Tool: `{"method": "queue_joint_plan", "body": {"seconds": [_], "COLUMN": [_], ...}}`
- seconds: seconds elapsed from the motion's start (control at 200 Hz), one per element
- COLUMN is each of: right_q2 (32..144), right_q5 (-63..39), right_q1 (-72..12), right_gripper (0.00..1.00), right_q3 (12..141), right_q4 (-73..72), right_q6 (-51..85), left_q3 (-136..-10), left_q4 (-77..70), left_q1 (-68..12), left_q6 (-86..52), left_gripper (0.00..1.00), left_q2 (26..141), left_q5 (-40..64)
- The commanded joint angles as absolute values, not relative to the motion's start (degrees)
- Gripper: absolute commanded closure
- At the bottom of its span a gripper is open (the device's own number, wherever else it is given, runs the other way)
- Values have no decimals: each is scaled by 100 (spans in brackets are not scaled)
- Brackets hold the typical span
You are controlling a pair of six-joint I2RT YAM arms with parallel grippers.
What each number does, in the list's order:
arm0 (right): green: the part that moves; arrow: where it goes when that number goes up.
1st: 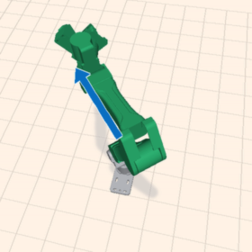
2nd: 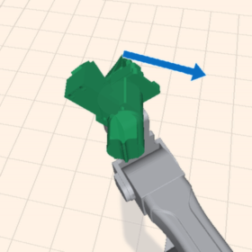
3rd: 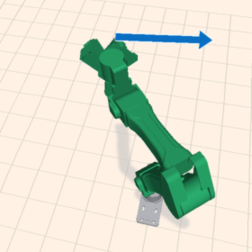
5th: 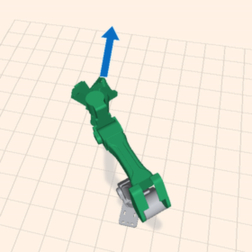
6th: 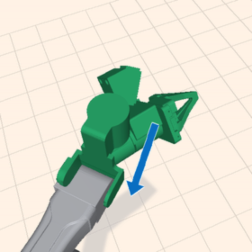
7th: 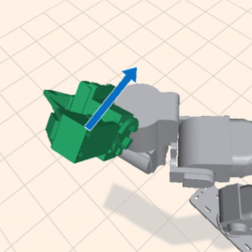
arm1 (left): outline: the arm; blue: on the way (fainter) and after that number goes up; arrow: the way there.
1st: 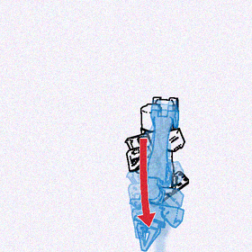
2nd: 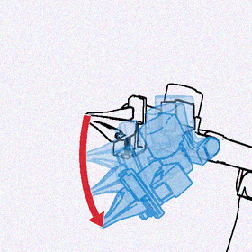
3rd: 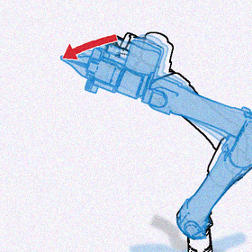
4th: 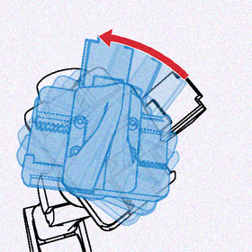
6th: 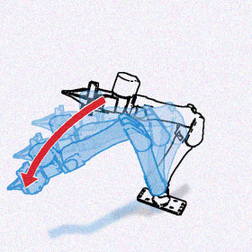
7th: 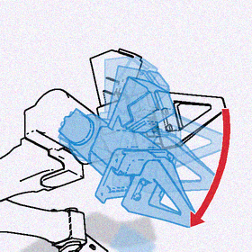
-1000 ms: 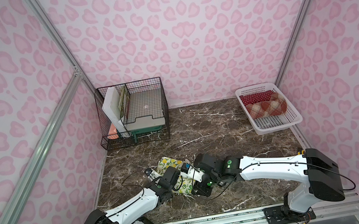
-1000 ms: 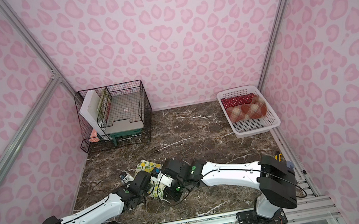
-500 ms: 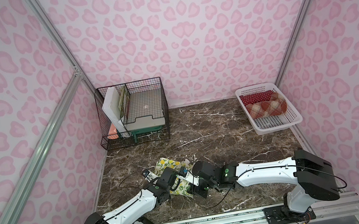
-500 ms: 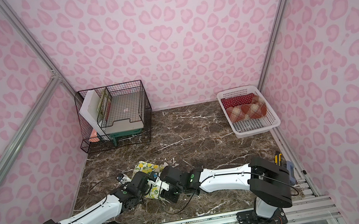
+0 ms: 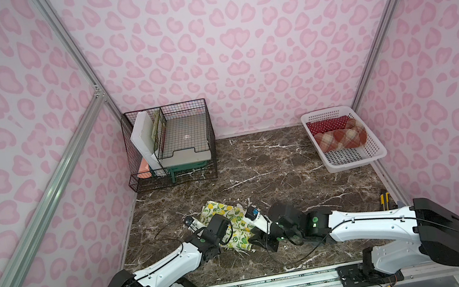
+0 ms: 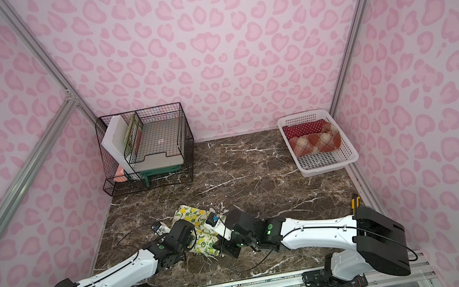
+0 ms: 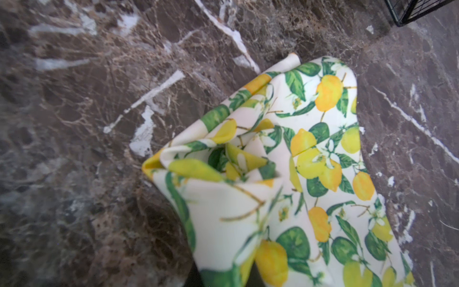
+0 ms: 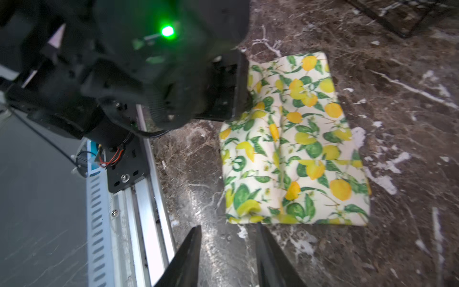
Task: Roll up the skirts
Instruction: Roll the skirt at the center of the board.
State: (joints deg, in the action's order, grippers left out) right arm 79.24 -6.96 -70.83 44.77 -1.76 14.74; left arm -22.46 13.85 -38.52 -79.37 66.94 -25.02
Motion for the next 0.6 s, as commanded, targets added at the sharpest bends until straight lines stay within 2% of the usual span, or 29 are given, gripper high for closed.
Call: {"method": "queue_joint_plan", "body": {"seconds": [0.0,0.32,0.595], "right_q2": [8113,8880,9488], "right_q5": [-473,-750,-689], "right_q1": [-7198,-6861,-6846], "right_gripper": [59,59,53], "right_q3": [4531,4398,4759], "right_q4": [-485,-1430,-1071], "right_q6": [1528,1390,1037], "left_q3": [-2219,-2168,-2126], "left_q4": [1547,1573,1490], "left_q1": [-3850,-3850,-3849], "left_q6": [-7998,-7974,-7998], "left_gripper": [100,100,100], "left_q2": [6751,6593,6592], "left_q5": [-2022,-2005,-1958]}}
